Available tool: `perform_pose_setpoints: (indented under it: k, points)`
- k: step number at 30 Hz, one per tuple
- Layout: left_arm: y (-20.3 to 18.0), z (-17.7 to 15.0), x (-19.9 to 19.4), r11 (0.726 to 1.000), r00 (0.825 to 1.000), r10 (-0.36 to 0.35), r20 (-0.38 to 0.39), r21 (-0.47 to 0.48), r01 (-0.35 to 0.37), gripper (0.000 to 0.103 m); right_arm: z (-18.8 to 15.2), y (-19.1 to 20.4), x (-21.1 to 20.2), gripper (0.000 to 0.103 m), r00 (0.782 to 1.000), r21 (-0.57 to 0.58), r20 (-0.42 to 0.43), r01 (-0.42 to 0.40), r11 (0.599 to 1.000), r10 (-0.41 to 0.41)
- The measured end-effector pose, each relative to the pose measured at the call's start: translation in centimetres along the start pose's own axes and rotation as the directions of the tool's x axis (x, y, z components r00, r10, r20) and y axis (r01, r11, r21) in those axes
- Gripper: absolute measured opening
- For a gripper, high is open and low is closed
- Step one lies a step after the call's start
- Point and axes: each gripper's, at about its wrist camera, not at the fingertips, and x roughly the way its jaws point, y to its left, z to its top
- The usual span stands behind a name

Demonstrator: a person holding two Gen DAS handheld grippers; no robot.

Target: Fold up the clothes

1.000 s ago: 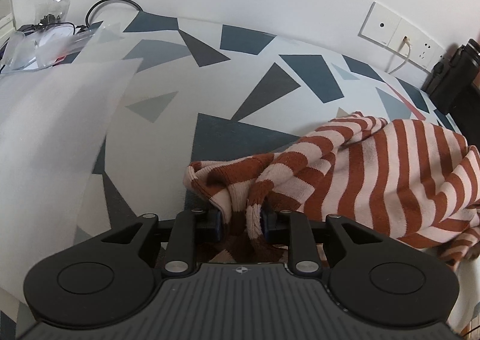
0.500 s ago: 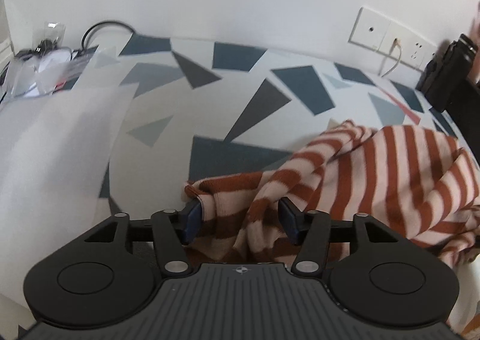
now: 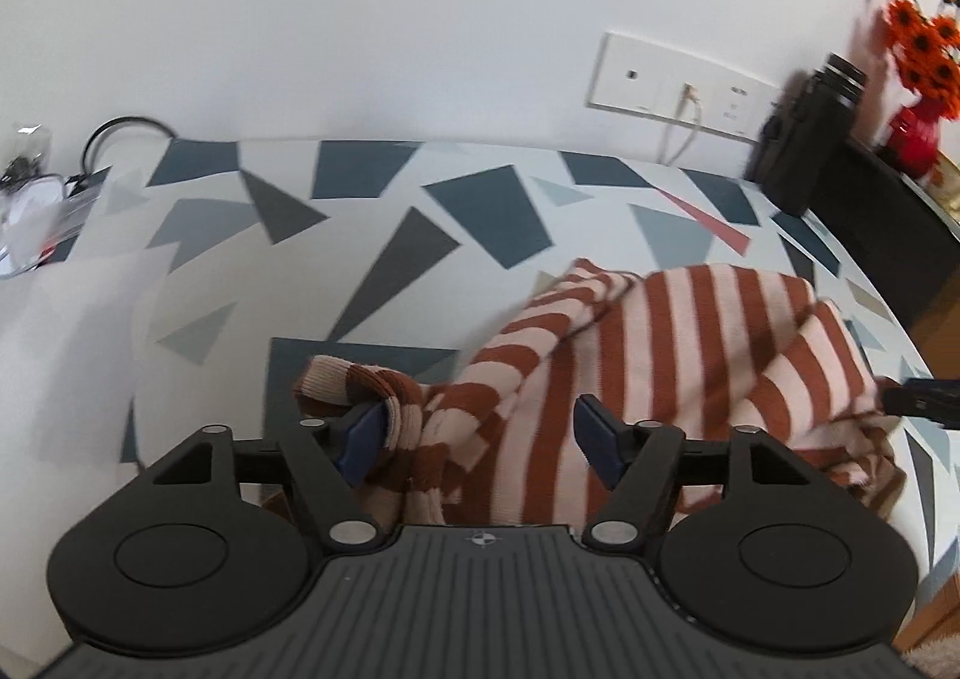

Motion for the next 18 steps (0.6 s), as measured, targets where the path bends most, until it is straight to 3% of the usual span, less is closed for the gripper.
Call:
perform_pose_setpoints:
  k: [2,6,13,18]
  points:
    - [-0.2,-0.2,0.2,1.000,1.000,0.007,-0.009,0.008,-0.007,0.070,-0.8,-0.3,1.5,0.040,0.998,0.013,-0.061,0.002,1.000,-0.001]
    - [0.2,-0.7,0.7,1.000,0.999,0.018,-0.040,-0.007,-0.019,0.070,-2.5,0.4,2.2,0.041,0.997,-0.006,-0.082,-0.018,1.000,0.018]
    - [0.6,-1.8,1.2,1.000,0.997,0.015,-0.079,-0.015,-0.016,0.073,-3.3,3.3,2.5,0.040,0.976,0.007,-0.191,-0.108,0.994,0.107]
    - [0.1,-1.8,1.1,1.000,0.997,-0.004,-0.071,-0.013,0.003,0.081,-3.7,6.0,2.4,0.040,0.964,-0.026,-0.204,-0.179,0.984,0.170]
